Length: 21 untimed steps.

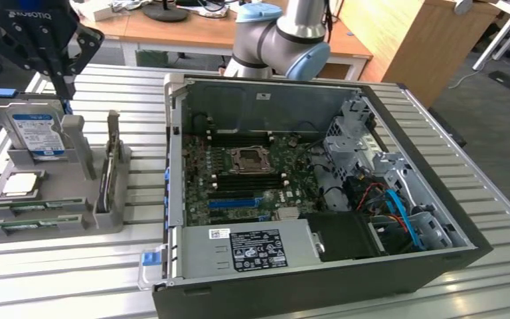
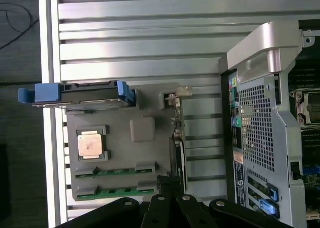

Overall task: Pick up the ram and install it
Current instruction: 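Reach for the ram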

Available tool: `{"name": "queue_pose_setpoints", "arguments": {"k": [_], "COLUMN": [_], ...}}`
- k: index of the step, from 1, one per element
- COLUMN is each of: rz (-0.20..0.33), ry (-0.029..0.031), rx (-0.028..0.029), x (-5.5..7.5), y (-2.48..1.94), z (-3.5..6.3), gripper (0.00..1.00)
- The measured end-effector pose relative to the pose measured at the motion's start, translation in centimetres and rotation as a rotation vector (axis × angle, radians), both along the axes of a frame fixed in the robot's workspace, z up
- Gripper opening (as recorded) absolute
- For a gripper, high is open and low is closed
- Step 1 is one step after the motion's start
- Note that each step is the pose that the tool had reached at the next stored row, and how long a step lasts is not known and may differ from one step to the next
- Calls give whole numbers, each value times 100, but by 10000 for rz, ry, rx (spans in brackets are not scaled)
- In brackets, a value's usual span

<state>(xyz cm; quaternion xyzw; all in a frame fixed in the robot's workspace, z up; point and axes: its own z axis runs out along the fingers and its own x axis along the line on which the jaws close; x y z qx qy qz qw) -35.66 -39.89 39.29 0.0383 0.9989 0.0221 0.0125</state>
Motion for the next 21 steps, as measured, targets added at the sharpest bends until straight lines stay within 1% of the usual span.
{"name": "queue_pose_setpoints", "arguments": {"k": [10, 21], "rz": [0, -5], "ry": [0, 0], "rx": [1, 0], "x": [-189, -433], "y": [0, 0], "z": [0, -1], "gripper": [11, 11]}}
